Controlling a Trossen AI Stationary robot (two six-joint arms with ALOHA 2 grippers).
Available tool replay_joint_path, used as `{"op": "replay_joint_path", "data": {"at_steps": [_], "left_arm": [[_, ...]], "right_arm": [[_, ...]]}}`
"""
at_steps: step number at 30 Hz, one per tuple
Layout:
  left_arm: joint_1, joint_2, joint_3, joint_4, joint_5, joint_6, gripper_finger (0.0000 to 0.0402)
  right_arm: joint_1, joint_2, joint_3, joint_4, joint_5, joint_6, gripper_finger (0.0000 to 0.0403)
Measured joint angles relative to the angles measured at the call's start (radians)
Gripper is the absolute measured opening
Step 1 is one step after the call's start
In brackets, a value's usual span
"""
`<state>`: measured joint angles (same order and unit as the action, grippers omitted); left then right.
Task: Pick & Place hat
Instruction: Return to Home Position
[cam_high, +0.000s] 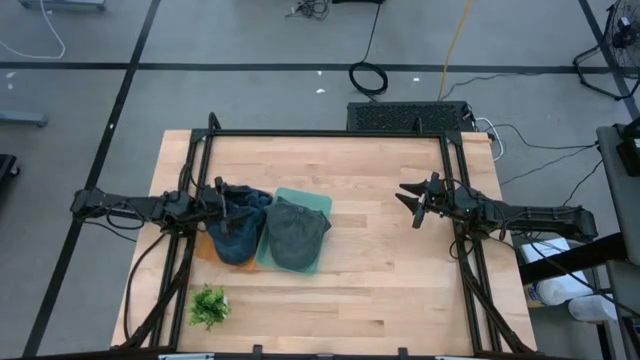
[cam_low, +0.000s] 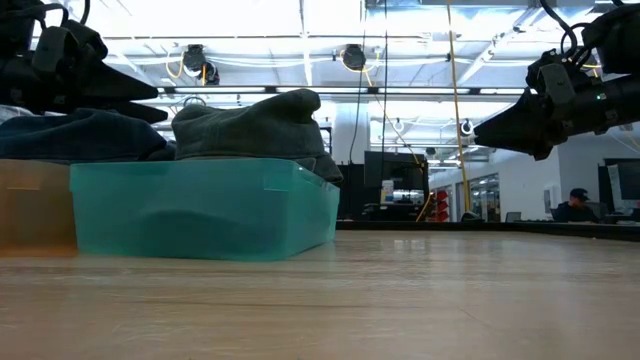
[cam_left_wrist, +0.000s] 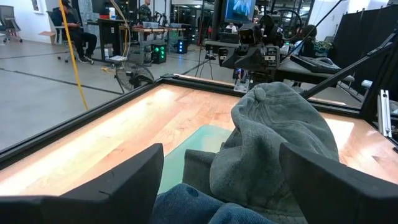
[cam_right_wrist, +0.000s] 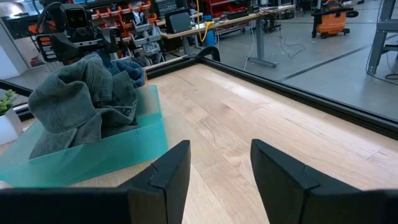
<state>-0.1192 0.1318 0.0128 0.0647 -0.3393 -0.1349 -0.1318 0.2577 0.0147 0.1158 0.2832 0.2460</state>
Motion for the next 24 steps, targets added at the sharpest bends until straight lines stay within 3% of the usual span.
{"op": "replay_joint_path", "data": {"at_steps": [24], "left_arm": [[0.0, 0.0, 0.0, 0.0, 0.0, 0.0, 0.0325]], "right_arm": [[0.0, 0.0, 0.0, 0.0, 0.0, 0.0, 0.0155]]}}
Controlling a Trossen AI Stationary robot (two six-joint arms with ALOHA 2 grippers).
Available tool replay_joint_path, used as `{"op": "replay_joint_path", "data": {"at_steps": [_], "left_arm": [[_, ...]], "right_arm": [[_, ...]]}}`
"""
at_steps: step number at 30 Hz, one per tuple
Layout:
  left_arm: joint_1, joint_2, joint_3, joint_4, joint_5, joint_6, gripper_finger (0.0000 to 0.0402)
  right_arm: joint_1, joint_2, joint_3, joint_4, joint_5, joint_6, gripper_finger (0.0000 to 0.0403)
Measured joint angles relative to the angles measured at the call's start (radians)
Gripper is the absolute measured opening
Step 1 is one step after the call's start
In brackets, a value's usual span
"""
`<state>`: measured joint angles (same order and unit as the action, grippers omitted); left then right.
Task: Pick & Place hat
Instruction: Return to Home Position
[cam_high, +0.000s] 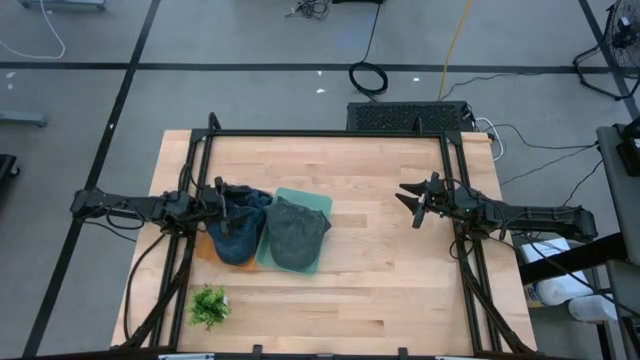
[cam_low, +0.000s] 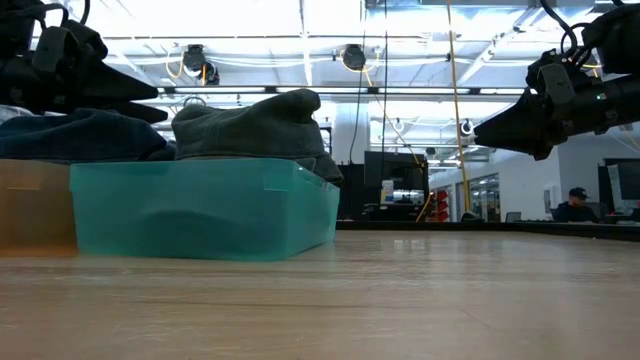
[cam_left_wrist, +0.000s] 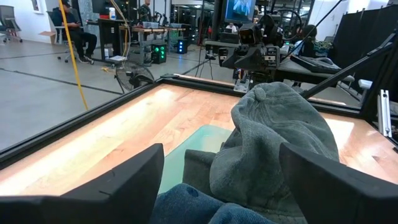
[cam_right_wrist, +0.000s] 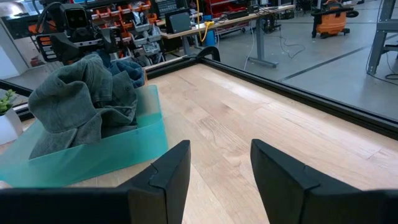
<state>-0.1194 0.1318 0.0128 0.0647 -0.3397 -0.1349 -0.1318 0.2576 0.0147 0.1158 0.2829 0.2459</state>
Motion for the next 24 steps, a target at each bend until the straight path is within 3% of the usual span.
{"op": "replay_joint_path", "data": {"at_steps": [24], "left_arm": [[0.0, 0.0, 0.0, 0.0, 0.0, 0.0, 0.0325]], "right_arm": [[0.0, 0.0, 0.0, 0.0, 0.0, 0.0, 0.0155]]}}
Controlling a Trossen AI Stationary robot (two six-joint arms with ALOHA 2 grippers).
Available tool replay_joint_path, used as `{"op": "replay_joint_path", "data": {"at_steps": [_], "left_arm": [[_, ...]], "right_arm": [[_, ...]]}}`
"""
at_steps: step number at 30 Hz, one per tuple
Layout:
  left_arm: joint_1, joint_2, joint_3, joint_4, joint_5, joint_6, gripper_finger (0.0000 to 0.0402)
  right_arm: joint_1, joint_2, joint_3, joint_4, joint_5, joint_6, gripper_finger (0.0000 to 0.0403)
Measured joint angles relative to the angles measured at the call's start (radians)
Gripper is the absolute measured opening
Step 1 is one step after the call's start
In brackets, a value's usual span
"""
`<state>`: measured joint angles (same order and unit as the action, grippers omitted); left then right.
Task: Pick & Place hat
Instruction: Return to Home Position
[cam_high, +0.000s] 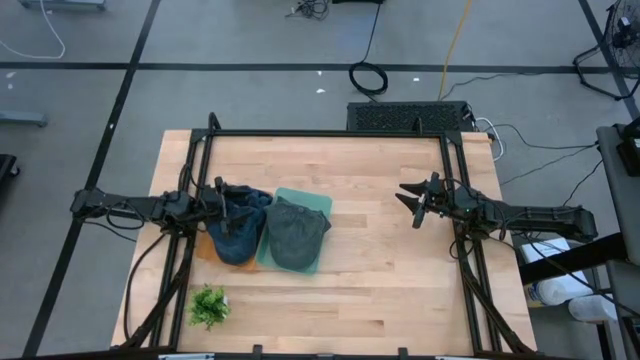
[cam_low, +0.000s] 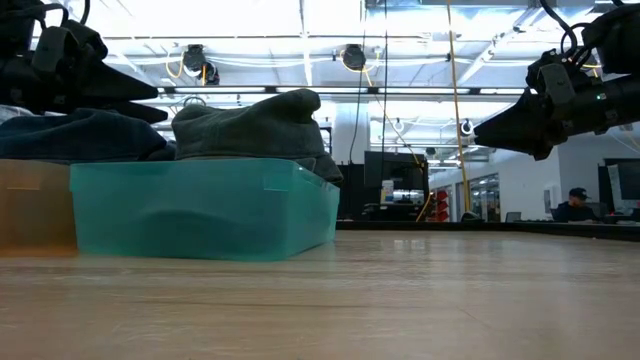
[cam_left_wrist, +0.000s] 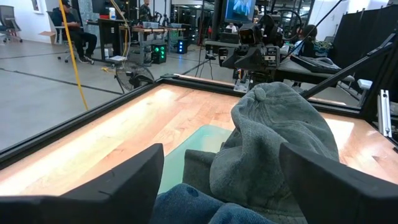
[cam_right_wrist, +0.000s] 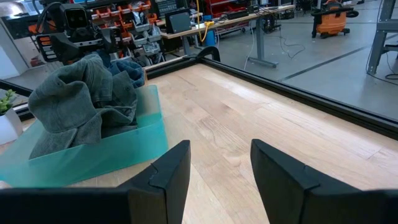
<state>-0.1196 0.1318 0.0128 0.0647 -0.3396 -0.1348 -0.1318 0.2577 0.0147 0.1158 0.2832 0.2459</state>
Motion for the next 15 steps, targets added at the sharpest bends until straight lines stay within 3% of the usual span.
{"op": "replay_joint_path", "data": {"at_steps": [15], "left_arm": [[0.0, 0.0, 0.0, 0.0, 0.0, 0.0, 0.0327]], "right_arm": [[0.0, 0.0, 0.0, 0.0, 0.0, 0.0, 0.0155]]}}
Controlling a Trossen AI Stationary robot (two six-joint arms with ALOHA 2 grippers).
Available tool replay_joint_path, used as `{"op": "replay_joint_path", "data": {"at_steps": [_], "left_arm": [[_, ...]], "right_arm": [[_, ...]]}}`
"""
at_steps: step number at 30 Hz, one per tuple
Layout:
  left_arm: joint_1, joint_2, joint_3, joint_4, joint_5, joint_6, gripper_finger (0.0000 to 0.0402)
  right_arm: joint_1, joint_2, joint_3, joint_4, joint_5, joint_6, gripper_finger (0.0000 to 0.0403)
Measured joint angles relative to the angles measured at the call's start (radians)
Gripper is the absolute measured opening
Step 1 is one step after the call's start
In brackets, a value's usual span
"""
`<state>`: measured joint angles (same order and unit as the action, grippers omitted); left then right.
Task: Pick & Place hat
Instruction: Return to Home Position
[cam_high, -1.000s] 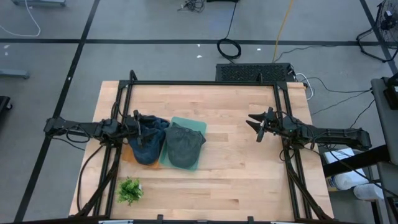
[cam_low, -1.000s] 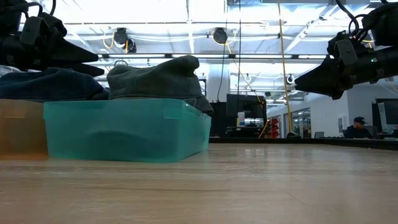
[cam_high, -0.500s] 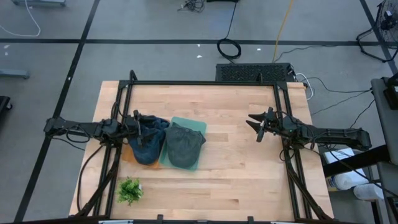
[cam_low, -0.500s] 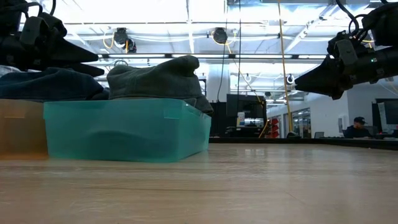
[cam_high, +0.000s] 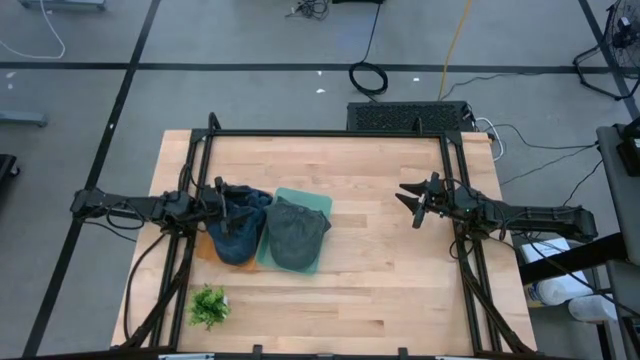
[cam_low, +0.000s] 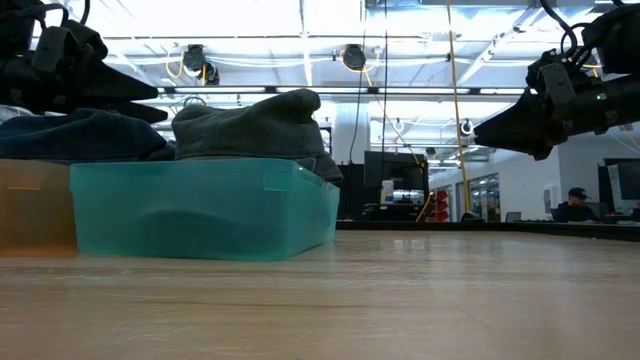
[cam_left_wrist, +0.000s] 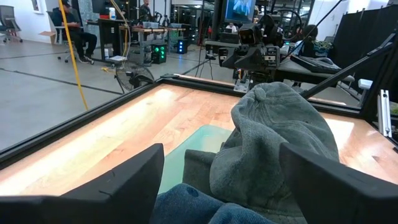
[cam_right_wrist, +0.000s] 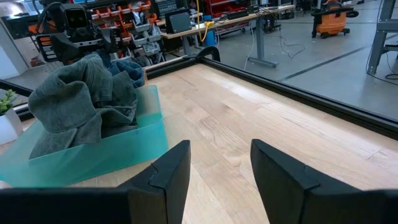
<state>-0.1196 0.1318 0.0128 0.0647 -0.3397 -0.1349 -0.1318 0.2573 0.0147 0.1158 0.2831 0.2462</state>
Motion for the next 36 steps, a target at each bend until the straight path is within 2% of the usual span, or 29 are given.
{"op": "replay_joint_path", "data": {"at_steps": [6, 18, 29, 36], "left_arm": [[0.0, 0.0, 0.0, 0.0, 0.0, 0.0, 0.0332], [0.0, 0.0, 0.0, 0.0, 0.0, 0.0, 0.0315], [0.0, 0.0, 0.0, 0.0, 0.0, 0.0, 0.033], [0.0, 0.0, 0.0, 0.0, 0.0, 0.0, 0.0321]], "right_arm": [[0.0, 0.0, 0.0, 0.0, 0.0, 0.0, 0.0155], [0.0, 0.0, 0.0, 0.0, 0.0, 0.0, 0.0155], [0.0, 0.0, 0.0, 0.0, 0.0, 0.0, 0.0155], [0.0, 0.0, 0.0, 0.0, 0.0, 0.0, 0.0155]]}}
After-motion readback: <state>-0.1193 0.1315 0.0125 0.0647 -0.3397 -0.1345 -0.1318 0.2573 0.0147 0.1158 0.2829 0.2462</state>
